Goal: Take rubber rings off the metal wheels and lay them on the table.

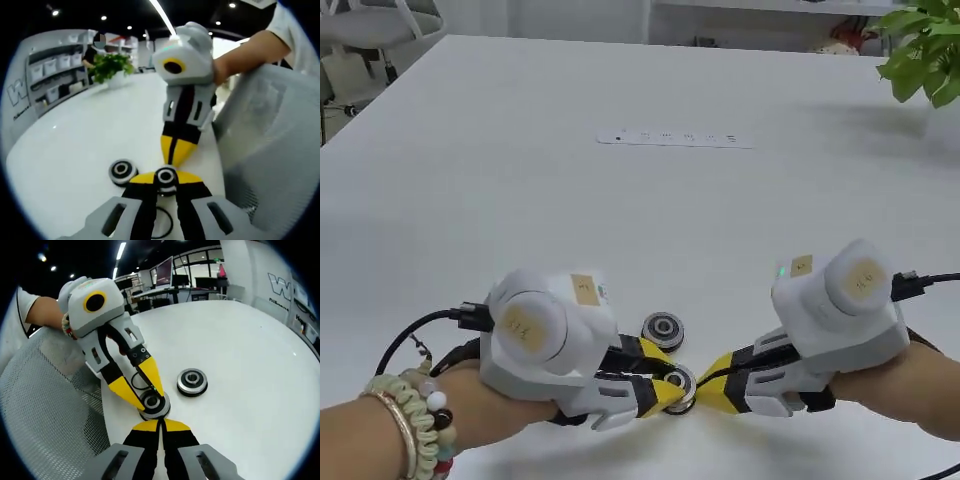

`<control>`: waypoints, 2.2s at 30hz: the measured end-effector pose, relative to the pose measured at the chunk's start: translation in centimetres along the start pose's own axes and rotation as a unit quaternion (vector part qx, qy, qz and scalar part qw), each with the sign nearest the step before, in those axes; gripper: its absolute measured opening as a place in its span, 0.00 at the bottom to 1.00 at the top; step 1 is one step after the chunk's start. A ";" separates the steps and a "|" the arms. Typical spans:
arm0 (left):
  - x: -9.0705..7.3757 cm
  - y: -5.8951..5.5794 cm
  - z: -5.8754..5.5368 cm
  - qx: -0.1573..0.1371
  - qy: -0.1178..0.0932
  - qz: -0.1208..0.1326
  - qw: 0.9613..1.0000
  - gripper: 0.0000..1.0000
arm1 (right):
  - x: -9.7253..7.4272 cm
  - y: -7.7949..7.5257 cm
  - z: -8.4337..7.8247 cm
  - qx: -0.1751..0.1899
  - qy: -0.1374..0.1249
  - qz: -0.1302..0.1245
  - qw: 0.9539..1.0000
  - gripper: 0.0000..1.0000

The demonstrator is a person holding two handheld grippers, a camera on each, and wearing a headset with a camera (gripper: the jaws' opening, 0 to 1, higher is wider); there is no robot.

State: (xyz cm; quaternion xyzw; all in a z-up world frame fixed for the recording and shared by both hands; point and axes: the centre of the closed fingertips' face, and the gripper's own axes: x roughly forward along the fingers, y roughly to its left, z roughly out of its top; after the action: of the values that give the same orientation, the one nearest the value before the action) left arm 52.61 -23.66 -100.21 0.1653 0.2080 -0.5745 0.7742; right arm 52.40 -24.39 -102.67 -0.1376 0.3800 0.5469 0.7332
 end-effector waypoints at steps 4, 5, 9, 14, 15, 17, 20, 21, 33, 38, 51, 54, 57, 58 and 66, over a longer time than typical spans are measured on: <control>0.0 0.0 0.0 0.002 -0.001 -0.001 1.000 0.15 | -0.1 -0.2 0.0 0.043 -0.001 0.003 0.999 0.00; 0.0 0.0 0.0 0.001 -0.001 -0.001 1.000 0.15 | -0.1 -0.2 0.0 0.052 -0.002 0.003 0.999 0.00; 0.0 0.0 0.0 0.001 -0.002 0.000 1.000 0.15 | -0.2 -0.3 0.1 0.077 -0.004 0.006 0.997 0.00; 0.0 0.0 0.0 0.001 -0.004 0.001 1.000 0.15 | -0.3 -0.4 0.1 0.090 -0.008 0.006 0.996 0.00; 0.0 0.0 0.0 0.001 -0.004 0.001 1.000 0.15 | -0.3 -0.4 0.1 0.091 -0.009 0.007 0.996 0.00; 0.0 0.0 0.0 0.002 -0.006 0.000 1.000 0.15 | -0.4 -0.3 0.2 0.096 -0.009 0.008 0.995 0.00; 0.0 0.0 0.0 -0.003 -0.010 -0.001 1.000 0.15 | -0.4 -0.3 0.2 0.101 -0.010 0.010 0.995 0.00; 0.0 0.1 0.0 -0.007 -0.012 -0.001 1.000 0.15 | -0.5 -0.3 0.2 0.103 -0.011 0.011 0.995 0.00; 0.0 0.1 -0.1 -0.009 -0.015 0.000 1.000 0.14 | -1.1 -0.6 0.8 0.127 -0.033 0.014 0.991 0.00; 0.0 0.0 0.0 -0.009 -0.015 0.000 1.000 0.14 | -1.0 -0.5 0.9 0.133 -0.033 0.016 0.990 0.00; 0.0 0.1 0.0 -0.007 -0.014 0.001 1.000 0.14 | -1.2 0.1 1.5 0.186 -0.052 0.030 0.981 0.00; 0.0 0.1 0.0 -0.008 -0.015 0.001 1.000 0.14 | -1.1 0.2 1.5 0.188 -0.052 0.031 0.980 0.00; 0.0 0.1 0.0 -0.008 -0.016 0.001 1.000 0.14 | -1.2 0.4 1.6 0.188 -0.052 0.031 0.980 0.00; 0.0 0.1 0.0 -0.009 -0.017 0.001 1.000 0.14 | -1.2 0.5 1.7 0.187 -0.052 0.031 0.980 0.00; 0.0 0.1 0.0 -0.015 -0.021 0.002 1.000 0.14 | -1.2 0.6 1.8 0.192 -0.052 0.032 0.980 0.00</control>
State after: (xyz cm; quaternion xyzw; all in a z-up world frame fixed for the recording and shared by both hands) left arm 52.71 -23.61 -100.24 0.1425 0.2000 -0.5735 0.7816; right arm 52.44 -23.90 -100.46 0.0461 0.4438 0.4933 0.7467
